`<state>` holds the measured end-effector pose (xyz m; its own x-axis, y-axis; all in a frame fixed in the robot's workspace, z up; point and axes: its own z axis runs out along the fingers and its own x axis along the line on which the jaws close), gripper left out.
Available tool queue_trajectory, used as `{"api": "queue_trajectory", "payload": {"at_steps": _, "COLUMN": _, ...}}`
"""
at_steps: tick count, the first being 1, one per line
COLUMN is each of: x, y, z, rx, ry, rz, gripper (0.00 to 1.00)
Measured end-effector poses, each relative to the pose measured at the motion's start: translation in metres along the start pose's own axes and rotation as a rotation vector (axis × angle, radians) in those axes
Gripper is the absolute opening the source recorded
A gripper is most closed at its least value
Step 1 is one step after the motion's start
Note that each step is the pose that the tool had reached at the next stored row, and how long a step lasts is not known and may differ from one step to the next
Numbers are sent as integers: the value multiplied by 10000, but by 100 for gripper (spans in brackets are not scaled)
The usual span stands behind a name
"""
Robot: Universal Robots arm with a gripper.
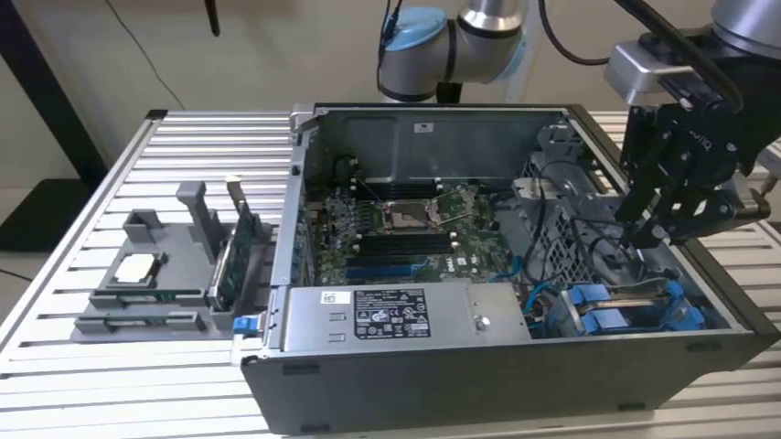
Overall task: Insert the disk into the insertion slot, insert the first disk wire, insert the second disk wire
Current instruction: 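Insert the first disk wire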
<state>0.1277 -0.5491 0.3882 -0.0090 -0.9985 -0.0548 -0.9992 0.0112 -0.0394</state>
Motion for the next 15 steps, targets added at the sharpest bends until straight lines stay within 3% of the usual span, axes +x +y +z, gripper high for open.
{"api": "queue_trajectory", "payload": {"at_steps": 5, "x": 2, "y": 4, "z": 20, "rx": 70, "ry": -1, "rz": -26, "gripper": 40}}
{"api": "queue_trajectory", "payload": {"at_steps": 9, "x": 1, "y": 5, "z": 21, "rx": 73, "ry": -2, "rz": -27, "gripper": 40}}
{"api": "queue_trajectory", "payload": {"at_steps": 11, "x": 1, "y": 5, "z": 21, "rx": 74, "ry": -1, "rz": -27, "gripper": 38}}
{"api": "queue_trajectory", "payload": {"at_steps": 12, "x": 1, "y": 5, "z": 21, "rx": 74, "ry": -1, "rz": -27, "gripper": 31}}
{"api": "queue_trajectory", "payload": {"at_steps": 15, "x": 1, "y": 5, "z": 22, "rx": 74, "ry": -2, "rz": -27, "gripper": 31}}
